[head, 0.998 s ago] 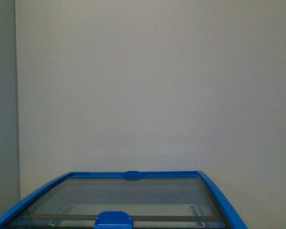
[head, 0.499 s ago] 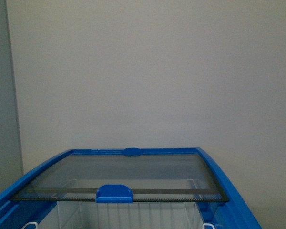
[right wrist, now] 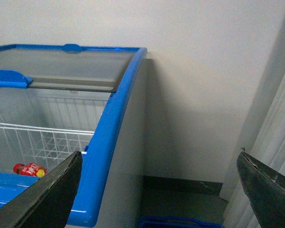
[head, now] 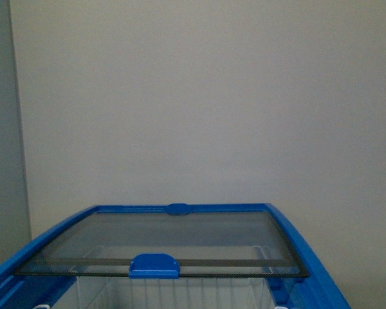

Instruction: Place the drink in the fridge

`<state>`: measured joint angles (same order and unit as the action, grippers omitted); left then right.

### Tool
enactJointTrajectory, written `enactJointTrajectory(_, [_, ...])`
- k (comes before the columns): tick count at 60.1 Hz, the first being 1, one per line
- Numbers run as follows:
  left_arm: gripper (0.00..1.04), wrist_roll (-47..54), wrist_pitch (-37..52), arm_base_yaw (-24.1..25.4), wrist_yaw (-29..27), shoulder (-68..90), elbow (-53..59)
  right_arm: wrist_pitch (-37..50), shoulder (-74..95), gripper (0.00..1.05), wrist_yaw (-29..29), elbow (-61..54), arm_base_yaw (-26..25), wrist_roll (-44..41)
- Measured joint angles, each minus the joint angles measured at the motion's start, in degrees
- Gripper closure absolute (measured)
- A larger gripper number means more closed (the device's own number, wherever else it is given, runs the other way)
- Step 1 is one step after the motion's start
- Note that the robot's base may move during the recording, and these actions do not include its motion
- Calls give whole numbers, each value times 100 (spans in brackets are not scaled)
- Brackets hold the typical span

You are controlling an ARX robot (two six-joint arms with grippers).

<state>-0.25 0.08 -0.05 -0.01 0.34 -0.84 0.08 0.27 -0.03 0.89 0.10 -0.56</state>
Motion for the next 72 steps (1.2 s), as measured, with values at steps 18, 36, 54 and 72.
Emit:
enactJointTrajectory(18, [8, 0, 0, 0, 0, 0, 0, 0, 0, 7, 2, 0, 0, 0])
enactJointTrajectory(36, [8, 0, 0, 0, 0, 0, 0, 0, 0, 7, 2, 0, 0, 0])
enactJointTrajectory(54, [8, 0, 0, 0, 0, 0, 0, 0, 0, 7, 0, 0, 0, -2])
enactJointTrajectory(72, [8, 0, 0, 0, 0, 0, 0, 0, 0, 7, 2, 0, 0, 0])
